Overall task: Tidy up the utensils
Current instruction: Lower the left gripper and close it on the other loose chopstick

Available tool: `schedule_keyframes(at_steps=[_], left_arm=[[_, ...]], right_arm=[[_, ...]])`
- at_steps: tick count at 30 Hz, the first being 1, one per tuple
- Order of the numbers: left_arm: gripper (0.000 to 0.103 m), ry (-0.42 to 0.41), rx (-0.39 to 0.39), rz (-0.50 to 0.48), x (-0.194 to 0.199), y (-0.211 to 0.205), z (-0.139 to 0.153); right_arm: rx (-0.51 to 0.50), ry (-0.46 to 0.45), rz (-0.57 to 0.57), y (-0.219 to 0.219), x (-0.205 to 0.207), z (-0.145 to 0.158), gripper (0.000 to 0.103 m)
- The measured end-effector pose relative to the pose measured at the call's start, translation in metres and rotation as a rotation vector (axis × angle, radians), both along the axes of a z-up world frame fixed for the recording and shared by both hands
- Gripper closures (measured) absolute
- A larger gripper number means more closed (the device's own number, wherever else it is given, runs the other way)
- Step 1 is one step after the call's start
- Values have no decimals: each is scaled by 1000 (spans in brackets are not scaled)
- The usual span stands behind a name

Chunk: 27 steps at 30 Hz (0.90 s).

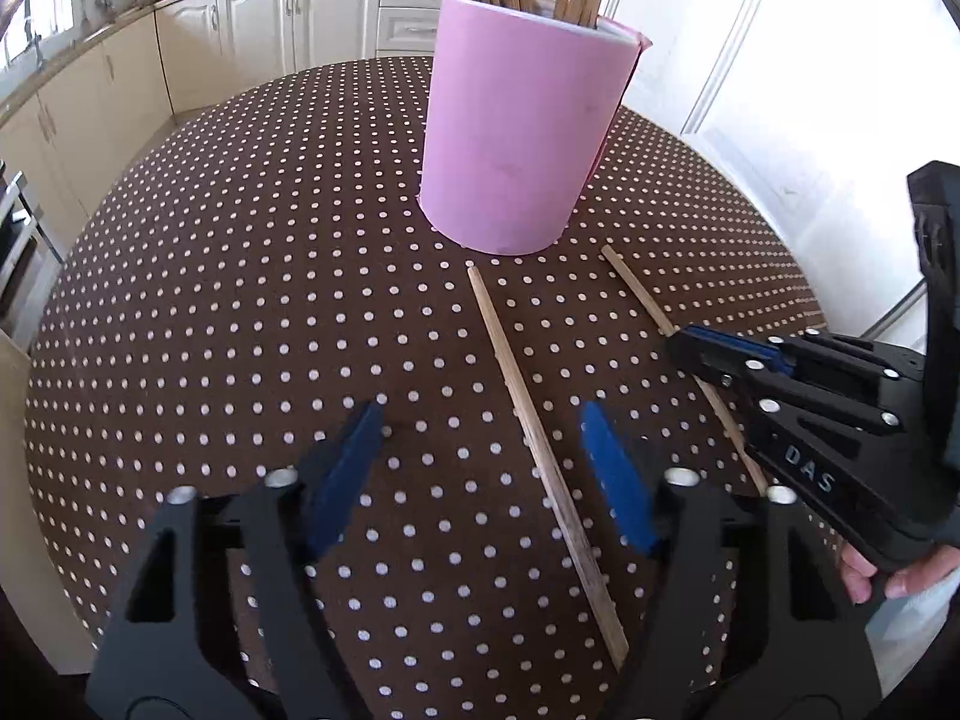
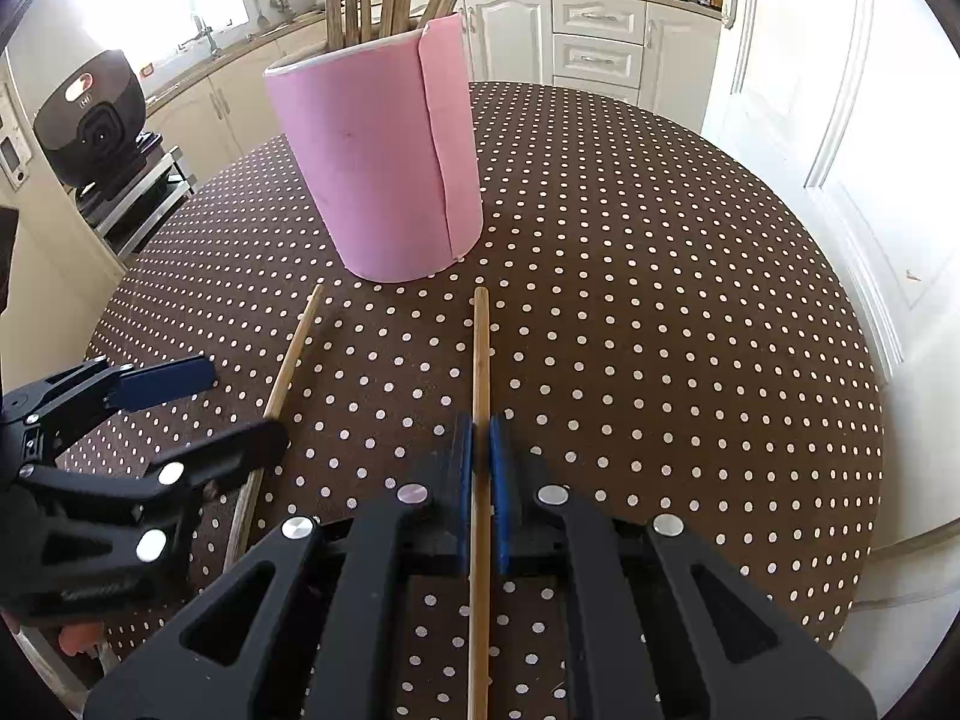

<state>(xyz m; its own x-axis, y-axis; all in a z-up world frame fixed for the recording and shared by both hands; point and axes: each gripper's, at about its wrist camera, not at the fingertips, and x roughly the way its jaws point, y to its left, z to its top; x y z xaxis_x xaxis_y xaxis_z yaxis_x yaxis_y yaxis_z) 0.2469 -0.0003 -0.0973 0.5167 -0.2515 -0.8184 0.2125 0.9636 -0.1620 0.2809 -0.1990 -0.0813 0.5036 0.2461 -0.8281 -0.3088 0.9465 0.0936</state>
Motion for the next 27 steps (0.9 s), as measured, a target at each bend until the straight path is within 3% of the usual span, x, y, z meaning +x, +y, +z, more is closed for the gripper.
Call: schedule_keyframes(at_steps=[1,3,8,12,16,20,27], left_arm=[[50,2,19,5,2,-4,0],[69,3,74,19,11,-16,-1],[83,-6,158,-22,25,-39,1],[93,9,130,-93,28,-37,1],[97,27,99,-165,31,-34,3],[97,56,48,-149,35,-19,5],[96,40,61,-108,17,0,2]], right_arm=[[6,0,0,-1,0,0,98],[11,-1,2,-4,-2,1,98],[15,-4,7,-2,-2,1,98],[18,-6,7,-2,-3,2,98],[20,-6,6,-2,-3,2,98],[21,-3,0,-2,-2,2,98],[-4,6,-12,3,2,4,98]])
